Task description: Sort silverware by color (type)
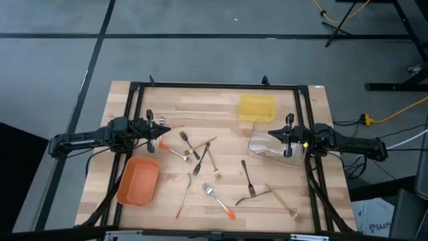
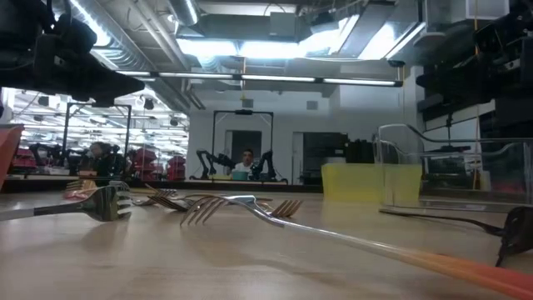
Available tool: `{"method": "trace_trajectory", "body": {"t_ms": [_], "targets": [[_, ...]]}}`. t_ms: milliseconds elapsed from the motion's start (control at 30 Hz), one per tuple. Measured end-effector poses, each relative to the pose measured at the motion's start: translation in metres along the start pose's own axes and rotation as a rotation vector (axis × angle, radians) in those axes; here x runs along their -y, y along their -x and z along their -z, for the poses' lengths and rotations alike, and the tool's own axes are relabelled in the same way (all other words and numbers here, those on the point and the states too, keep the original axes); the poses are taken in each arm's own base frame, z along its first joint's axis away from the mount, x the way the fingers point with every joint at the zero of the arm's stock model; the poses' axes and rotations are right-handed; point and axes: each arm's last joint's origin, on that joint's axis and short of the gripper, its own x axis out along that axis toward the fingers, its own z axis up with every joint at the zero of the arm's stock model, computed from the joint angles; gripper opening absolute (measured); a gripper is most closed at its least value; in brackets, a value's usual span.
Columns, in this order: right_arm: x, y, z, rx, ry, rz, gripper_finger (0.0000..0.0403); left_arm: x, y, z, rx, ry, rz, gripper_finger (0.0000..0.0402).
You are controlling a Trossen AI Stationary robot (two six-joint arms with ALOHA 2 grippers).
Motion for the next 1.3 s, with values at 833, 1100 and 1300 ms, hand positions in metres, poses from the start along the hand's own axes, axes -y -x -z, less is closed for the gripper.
{"method": "trace_trajectory", "body": {"t_ms": [833, 1100, 1300], "targets": [[0.0, 0.0, -0.002, 0.018, -0.046, 0.009, 0.0003, 0.0, 0.0, 0.0, 0.0, 0.0, 0.0, 0.0], [0.002, 0.0, -0.009, 0.096, -0.179, 0.024, 0.0037, 0.0, 0.0, 0.0, 0.0, 0.0, 0.0, 0.0], [0.002, 0.001, -0.011, 0.118, -0.267, 0.008, 0.0126, 0.0, 0.0, 0.0, 0.0, 0.0, -0.001, 0.0]]}}
